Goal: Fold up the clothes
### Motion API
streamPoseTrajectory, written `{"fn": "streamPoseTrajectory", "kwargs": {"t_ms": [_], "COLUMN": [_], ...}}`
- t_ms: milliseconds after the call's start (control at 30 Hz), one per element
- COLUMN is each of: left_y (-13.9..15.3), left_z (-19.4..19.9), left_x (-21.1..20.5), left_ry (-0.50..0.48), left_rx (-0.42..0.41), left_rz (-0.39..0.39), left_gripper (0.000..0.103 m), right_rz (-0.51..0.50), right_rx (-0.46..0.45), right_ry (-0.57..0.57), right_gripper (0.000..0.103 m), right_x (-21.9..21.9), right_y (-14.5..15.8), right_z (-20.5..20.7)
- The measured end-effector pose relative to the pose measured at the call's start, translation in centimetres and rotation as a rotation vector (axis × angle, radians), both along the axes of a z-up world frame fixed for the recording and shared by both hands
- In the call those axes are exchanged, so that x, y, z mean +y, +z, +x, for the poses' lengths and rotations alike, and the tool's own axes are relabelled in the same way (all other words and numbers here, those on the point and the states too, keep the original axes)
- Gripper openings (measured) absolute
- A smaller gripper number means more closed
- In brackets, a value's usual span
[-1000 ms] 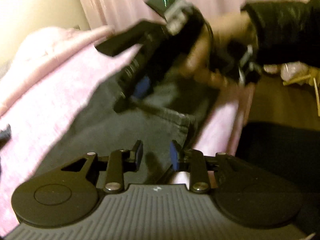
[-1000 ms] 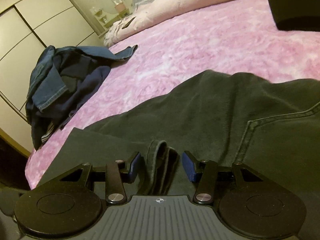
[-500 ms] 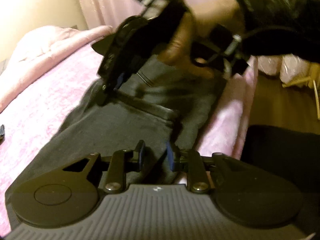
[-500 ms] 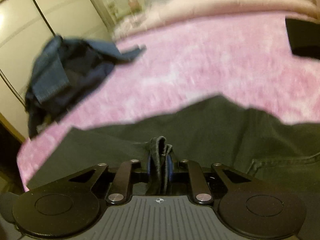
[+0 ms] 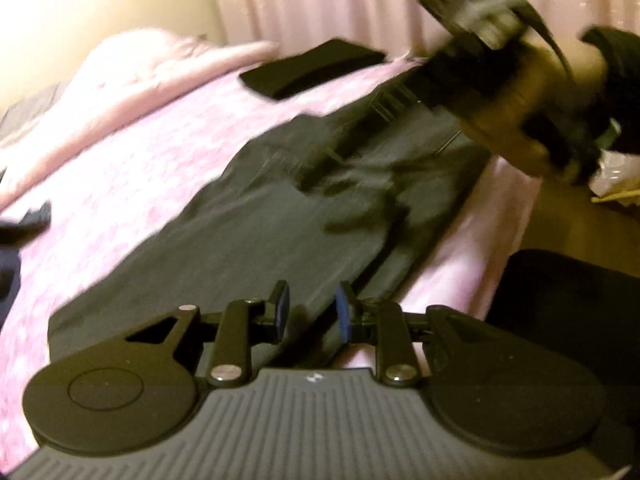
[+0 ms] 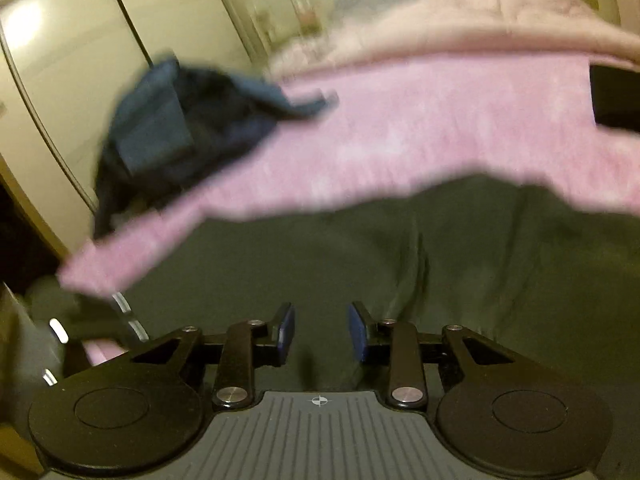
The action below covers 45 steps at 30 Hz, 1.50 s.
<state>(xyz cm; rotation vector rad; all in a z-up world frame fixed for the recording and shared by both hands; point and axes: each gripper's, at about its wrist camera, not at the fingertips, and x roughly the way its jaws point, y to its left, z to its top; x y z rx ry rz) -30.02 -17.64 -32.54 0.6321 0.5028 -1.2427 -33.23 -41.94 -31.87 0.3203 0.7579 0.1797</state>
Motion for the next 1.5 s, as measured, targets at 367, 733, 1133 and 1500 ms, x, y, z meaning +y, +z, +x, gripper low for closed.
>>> {"fn": "streamPoseTrajectory", "kwargs": {"t_ms": [367,733,1133,1500], "left_y": [0.7,-0.3,0.2,0.2], "left_z": [-1.5,0.2,-0.2,-0.9], "left_x": [2.7,1.3,3.0,4.2], "left_ry": [-0.069,-0.059,-0.074,-0.081], "left_rx": [-0.219,-0.264,-0.234,-0.232], "left_rz": [0.033,0.080,0.065,0.080], "left_gripper": [0.029,0.040,0.039,0.041], "right_rz": [-0.469,-1.180,-1.290,-1.068], "right_rx": [-0.124,-0.099,-0.125,-0.096], "right_ry": [0.172,0.737,0.773,0.628], "right_gripper": [0.032,0.045,0.021,0.018], "right_x": [3.7,10.9,10.0,10.3], "right_y": [2.1,-2.6,-4.5,-1.2], "right_z": [-7.0,-6.3,-5.5,-7.6]}}
